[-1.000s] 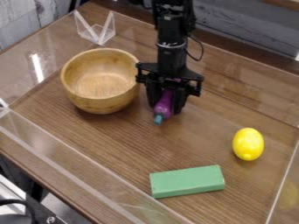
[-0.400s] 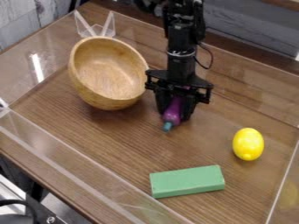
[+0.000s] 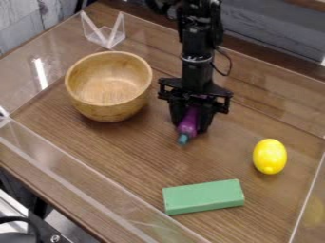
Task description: Remove the purple eggplant from inside the brown bowl and put it on the table
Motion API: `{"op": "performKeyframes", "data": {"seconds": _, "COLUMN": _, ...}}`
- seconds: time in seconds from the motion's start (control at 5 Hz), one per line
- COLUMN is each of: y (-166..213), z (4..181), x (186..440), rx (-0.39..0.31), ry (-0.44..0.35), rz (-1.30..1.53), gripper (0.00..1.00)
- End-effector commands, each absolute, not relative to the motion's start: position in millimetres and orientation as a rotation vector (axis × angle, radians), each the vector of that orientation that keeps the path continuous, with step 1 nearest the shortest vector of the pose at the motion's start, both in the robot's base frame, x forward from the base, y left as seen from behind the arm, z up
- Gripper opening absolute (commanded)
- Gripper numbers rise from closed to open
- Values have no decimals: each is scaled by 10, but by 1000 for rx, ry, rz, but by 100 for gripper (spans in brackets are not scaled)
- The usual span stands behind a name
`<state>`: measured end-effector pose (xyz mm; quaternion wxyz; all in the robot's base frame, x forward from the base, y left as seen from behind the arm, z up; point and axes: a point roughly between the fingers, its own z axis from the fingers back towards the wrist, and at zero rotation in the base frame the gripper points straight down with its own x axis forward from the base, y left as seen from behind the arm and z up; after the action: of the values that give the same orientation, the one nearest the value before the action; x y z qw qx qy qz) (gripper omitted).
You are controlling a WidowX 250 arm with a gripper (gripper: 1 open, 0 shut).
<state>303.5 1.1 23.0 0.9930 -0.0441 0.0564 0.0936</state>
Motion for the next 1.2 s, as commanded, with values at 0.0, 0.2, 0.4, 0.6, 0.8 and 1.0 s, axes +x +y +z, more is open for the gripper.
{"op": "performKeyframes", "data": {"seconds": 0.0, "y": 24, "z": 364, "x": 3078, "rx": -95, "ry": 77, "rz": 194, "gripper": 100}}
{"op": "performKeyframes", "data": {"seconds": 0.2, "y": 24, "z": 450, "x": 3068, "rx": -105, "ry": 78, "rz": 200, "gripper": 100}}
{"op": "performKeyframes", "data": {"seconds": 0.4, "y": 31, "z": 586, "x": 3063, "rx": -122, "ry": 65, "rz": 205, "gripper": 100}}
{"op": "performKeyframes", "data": {"seconds": 0.6, "y": 54, "z": 762, "x": 3061, "rx": -143, "ry": 36, "rz": 210, "gripper": 100}}
{"op": "performKeyframes", "data": {"seconds": 0.8, "y": 98, "z": 1017, "x": 3061, "rx": -172, "ry": -16, "rz": 210, "gripper": 100}}
{"op": "performKeyframes", "data": {"seconds": 1.0, "y": 128, "z": 1292, "x": 3025, "rx": -195, "ry": -70, "rz": 206, "gripper": 100}}
